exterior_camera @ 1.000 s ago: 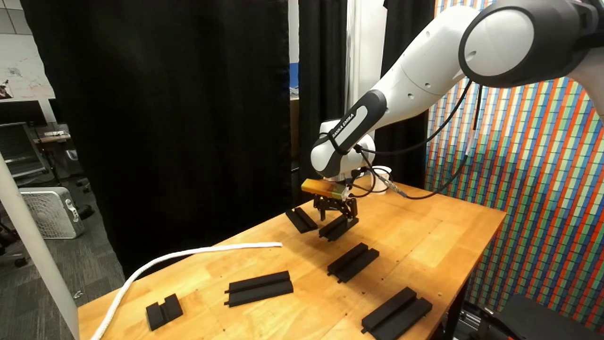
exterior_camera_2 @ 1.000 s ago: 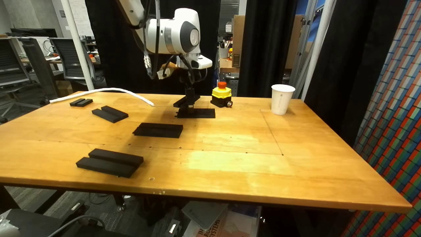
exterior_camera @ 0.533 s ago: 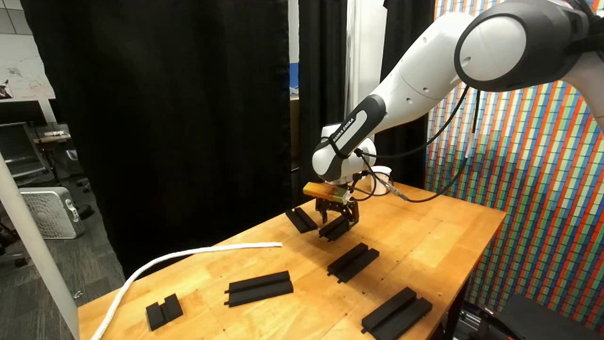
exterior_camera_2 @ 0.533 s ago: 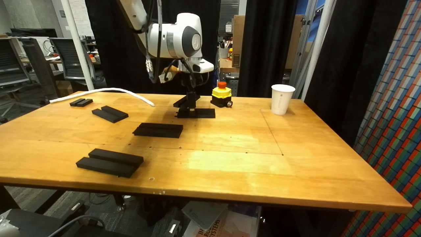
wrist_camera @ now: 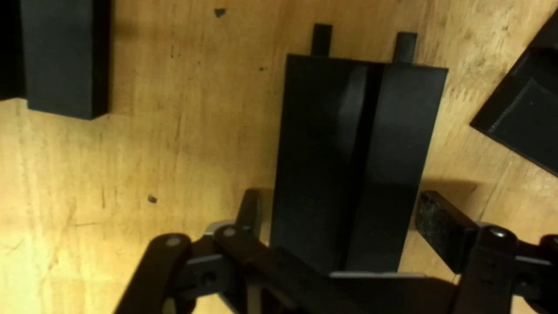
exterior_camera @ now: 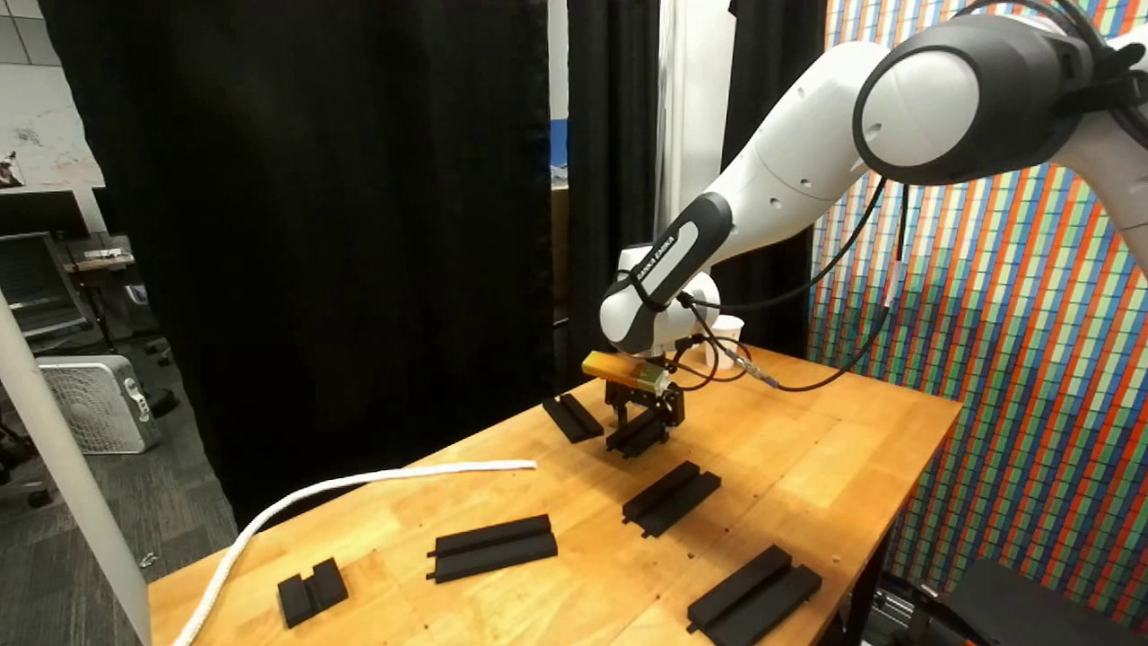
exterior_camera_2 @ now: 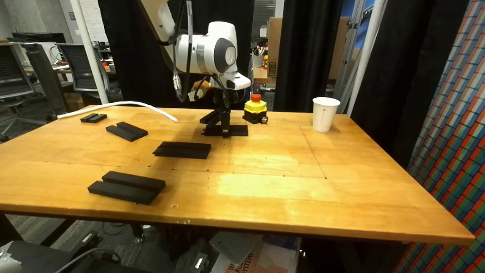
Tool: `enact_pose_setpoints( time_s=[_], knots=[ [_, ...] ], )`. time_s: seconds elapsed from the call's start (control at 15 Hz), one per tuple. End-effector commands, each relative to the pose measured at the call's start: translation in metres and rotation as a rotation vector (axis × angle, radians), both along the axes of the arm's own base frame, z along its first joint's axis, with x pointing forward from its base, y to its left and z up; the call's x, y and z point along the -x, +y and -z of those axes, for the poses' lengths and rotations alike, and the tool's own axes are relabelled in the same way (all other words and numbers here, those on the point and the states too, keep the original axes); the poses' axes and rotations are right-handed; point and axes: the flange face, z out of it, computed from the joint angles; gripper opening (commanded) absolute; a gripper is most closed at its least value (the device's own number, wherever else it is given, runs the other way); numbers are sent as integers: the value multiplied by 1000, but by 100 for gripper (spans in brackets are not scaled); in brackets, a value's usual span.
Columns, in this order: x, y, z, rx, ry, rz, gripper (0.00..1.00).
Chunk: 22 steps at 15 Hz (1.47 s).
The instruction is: Pick up three objects and align them in the straight line on the table
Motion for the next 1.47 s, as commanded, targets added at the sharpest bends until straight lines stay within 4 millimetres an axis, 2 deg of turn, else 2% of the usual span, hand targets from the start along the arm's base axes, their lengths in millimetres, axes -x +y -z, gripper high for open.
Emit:
enact_pose_setpoints(
  time_s=[0.0, 0.13, 0.4, 0.53, 0.73, 0.93, 1.2, 1.4],
  knots=[
    [-4, -3, -4, -4, -34, 17, 59],
    [-5, -2, -11, -8, -43, 19, 46],
    [1, 20, -27, -49, -54, 13, 46],
    [4, 43, -42, -60, -73, -2, 46],
    [6, 89, -65, -79, -92, -42, 46],
    [21, 137, -78, -122, -69, -33, 46],
    [48, 191, -78, -219, 0, 7, 46],
    [65, 221, -75, -284, 49, 42, 46]
  ],
)
